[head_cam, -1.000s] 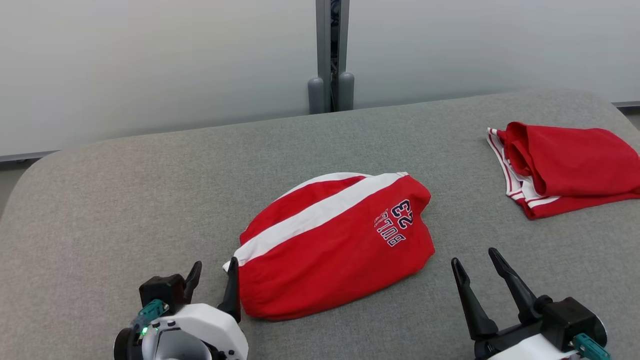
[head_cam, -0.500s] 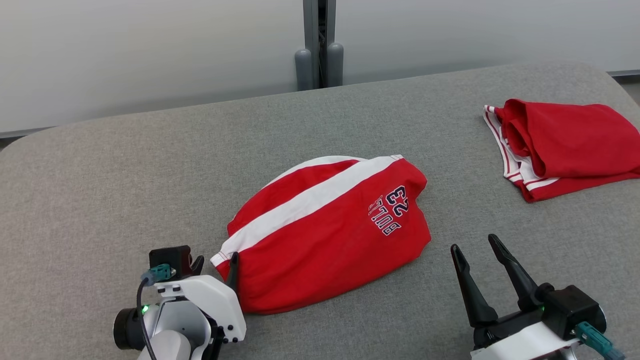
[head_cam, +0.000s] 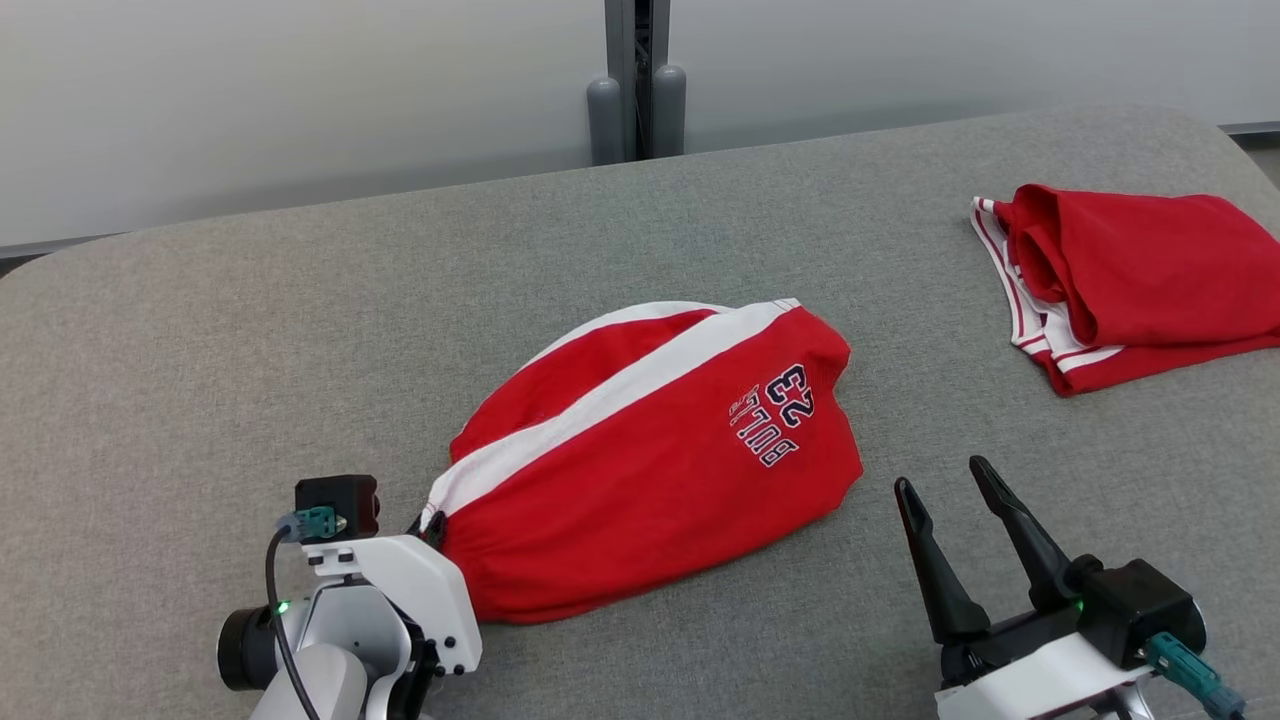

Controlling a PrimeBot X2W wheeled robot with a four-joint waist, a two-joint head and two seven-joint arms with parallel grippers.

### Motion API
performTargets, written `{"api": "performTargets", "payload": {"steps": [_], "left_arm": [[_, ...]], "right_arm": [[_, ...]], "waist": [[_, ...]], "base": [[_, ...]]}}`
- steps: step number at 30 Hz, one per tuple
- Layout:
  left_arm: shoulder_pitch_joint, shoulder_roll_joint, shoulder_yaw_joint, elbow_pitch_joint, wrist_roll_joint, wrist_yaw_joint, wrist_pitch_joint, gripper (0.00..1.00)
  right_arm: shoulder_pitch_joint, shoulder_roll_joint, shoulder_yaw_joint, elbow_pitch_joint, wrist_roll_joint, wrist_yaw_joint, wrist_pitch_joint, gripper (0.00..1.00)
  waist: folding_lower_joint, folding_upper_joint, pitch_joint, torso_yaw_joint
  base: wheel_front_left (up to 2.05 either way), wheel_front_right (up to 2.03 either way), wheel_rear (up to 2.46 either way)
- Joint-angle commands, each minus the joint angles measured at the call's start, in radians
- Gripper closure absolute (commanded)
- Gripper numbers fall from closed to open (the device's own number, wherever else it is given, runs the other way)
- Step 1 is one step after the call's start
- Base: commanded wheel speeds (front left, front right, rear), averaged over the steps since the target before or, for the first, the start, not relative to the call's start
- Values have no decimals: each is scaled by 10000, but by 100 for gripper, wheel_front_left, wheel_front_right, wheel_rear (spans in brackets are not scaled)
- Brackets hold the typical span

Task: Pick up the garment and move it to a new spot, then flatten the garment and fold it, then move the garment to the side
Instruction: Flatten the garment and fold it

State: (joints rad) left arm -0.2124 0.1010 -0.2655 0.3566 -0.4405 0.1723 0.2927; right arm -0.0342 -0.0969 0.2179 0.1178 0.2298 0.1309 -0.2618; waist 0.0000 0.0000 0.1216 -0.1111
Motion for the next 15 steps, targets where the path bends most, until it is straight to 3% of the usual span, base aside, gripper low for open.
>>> {"api": "performTargets", "payload": {"steps": [1,11,15], "left_arm": [[17,75,14,-20,-47,-50,59,100],[403,131,-124,-668,82,-71,-530,100],[718,68,-323,-1069,153,-49,-723,100]], "right_arm": [[-116,-37,-14,31,20,-3,-55,0],[-299,-100,-58,64,53,-3,-55,0],[-748,-169,136,860,755,-3,-57,0]], "waist": [[0,0,-1,4],[0,0,-33,146],[0,0,69,313]], "base": [[0,0,0],[0,0,0],[0,0,0]]}}
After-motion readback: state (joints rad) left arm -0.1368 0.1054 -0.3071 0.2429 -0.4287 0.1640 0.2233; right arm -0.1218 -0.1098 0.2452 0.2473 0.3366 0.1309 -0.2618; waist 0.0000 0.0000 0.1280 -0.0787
